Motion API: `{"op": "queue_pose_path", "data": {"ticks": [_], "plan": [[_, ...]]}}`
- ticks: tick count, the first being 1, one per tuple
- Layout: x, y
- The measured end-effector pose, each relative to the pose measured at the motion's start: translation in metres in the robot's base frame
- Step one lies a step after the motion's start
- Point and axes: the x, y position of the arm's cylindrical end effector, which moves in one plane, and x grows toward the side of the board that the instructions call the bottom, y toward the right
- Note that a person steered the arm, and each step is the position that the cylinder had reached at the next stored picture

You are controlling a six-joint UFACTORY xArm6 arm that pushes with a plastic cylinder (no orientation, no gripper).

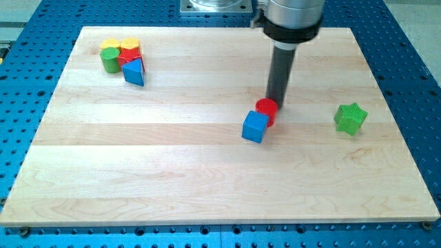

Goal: Slide the red circle to the left side of the board

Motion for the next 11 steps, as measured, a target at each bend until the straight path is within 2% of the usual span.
{"op": "queue_pose_path", "data": {"ticks": [3, 6, 7, 8, 9, 10, 11], "plan": [[0.083, 0.0], [0.02, -0.198], [0.022, -0.151], [0.054, -0.153], [0.047, -0.216], [0.015, -0.281], [0.035, -0.297]]}}
